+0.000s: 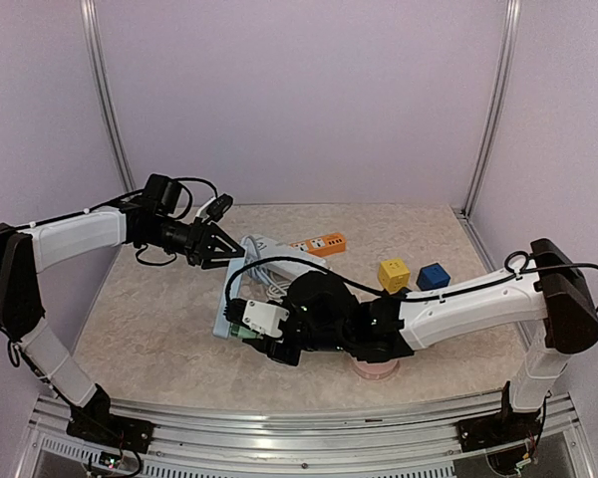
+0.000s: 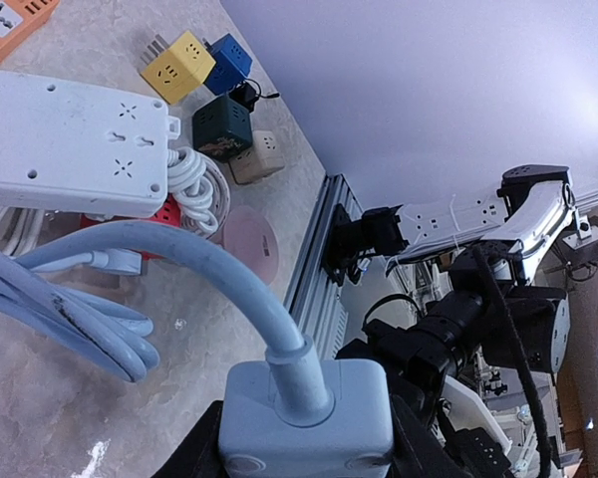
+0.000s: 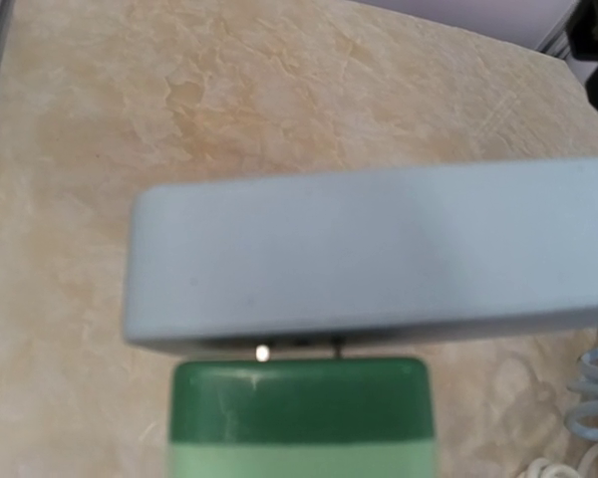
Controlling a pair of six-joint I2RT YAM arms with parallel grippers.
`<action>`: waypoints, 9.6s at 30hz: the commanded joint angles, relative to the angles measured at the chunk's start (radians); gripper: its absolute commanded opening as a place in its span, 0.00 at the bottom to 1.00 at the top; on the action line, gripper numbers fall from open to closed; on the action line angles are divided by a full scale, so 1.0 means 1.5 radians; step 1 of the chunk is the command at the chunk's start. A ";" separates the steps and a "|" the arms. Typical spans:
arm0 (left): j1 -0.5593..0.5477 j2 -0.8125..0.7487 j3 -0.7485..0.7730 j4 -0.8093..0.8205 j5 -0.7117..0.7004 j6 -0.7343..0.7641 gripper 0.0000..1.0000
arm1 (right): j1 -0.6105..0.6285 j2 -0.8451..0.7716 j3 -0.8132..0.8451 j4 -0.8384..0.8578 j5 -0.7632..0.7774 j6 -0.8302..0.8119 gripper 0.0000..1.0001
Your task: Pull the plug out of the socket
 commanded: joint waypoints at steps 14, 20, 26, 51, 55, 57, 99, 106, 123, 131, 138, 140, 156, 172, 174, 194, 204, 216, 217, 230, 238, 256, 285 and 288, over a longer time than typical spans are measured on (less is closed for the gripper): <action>0.036 -0.033 0.025 0.055 -0.009 0.029 0.21 | 0.009 -0.045 -0.027 0.011 0.017 0.054 0.00; 0.043 -0.037 0.024 0.059 -0.010 0.024 0.21 | 0.010 -0.048 -0.028 0.011 0.014 0.057 0.00; 0.039 -0.036 0.023 0.061 -0.006 0.023 0.21 | 0.009 -0.048 -0.025 0.013 0.005 0.045 0.00; -0.021 -0.021 0.030 0.038 -0.006 0.064 0.21 | -0.016 -0.046 -0.002 0.019 -0.017 -0.007 0.00; -0.008 -0.026 0.030 0.039 -0.010 0.060 0.21 | -0.016 -0.051 -0.010 0.016 -0.016 0.005 0.00; 0.000 -0.029 0.029 0.040 -0.012 0.057 0.21 | -0.016 -0.052 -0.017 0.016 -0.013 0.013 0.00; 0.066 -0.065 0.021 0.057 -0.024 0.038 0.21 | -0.037 -0.155 -0.080 0.025 0.173 0.115 0.00; 0.090 -0.083 0.019 0.064 -0.038 0.026 0.21 | -0.117 -0.186 -0.101 -0.075 0.256 0.245 0.00; 0.118 -0.069 0.022 0.036 -0.134 -0.015 0.23 | -0.345 -0.027 0.021 -0.291 0.170 0.326 0.00; 0.143 -0.034 0.023 0.022 -0.148 -0.038 0.22 | -0.387 0.028 0.018 -0.288 0.117 0.370 0.00; 0.143 -0.008 0.024 0.004 -0.175 -0.032 0.29 | -0.406 0.056 0.024 -0.320 0.149 0.364 0.04; 0.143 0.010 0.030 -0.013 -0.185 -0.028 0.29 | -0.413 0.059 0.019 -0.321 0.148 0.364 0.08; 0.143 0.139 0.071 -0.115 -0.276 0.017 0.36 | -0.431 0.056 -0.023 -0.313 0.145 0.369 0.37; 0.119 0.175 0.102 -0.185 -0.418 0.053 0.75 | -0.434 -0.003 -0.038 -0.305 0.136 0.368 0.85; 0.120 0.168 0.101 -0.183 -0.427 0.052 0.79 | -0.435 -0.016 -0.040 -0.302 0.123 0.363 0.85; 0.145 -0.142 -0.016 0.012 -0.573 0.023 0.98 | -0.284 -0.162 -0.008 -0.262 0.073 0.407 0.81; 0.135 -0.196 -0.032 0.054 -0.439 0.000 0.99 | -0.172 -0.009 0.102 -0.228 0.070 0.435 0.77; 0.121 -0.208 -0.027 0.046 -0.440 0.007 0.98 | -0.151 0.147 0.233 -0.293 0.110 0.452 0.79; 0.121 -0.208 -0.027 0.046 -0.439 0.007 0.98 | -0.150 0.151 0.234 -0.291 0.111 0.456 0.79; 0.104 -0.188 -0.024 0.040 -0.430 0.013 0.98 | -0.133 0.212 0.283 -0.315 0.195 0.466 0.44; 0.067 -0.182 -0.025 0.048 -0.392 0.045 0.98 | -0.165 0.169 0.255 -0.266 0.112 0.490 0.00; -0.155 -0.228 -0.147 0.171 -0.353 0.271 0.85 | -0.297 -0.091 0.089 -0.160 -0.260 0.529 0.00; -0.330 -0.006 -0.224 0.595 -0.522 -0.276 0.81 | -0.312 -0.237 0.039 -0.132 -0.242 0.509 0.00; -0.336 0.001 -0.235 0.587 -0.559 -0.278 0.82 | -0.312 -0.236 0.039 -0.131 -0.244 0.510 0.00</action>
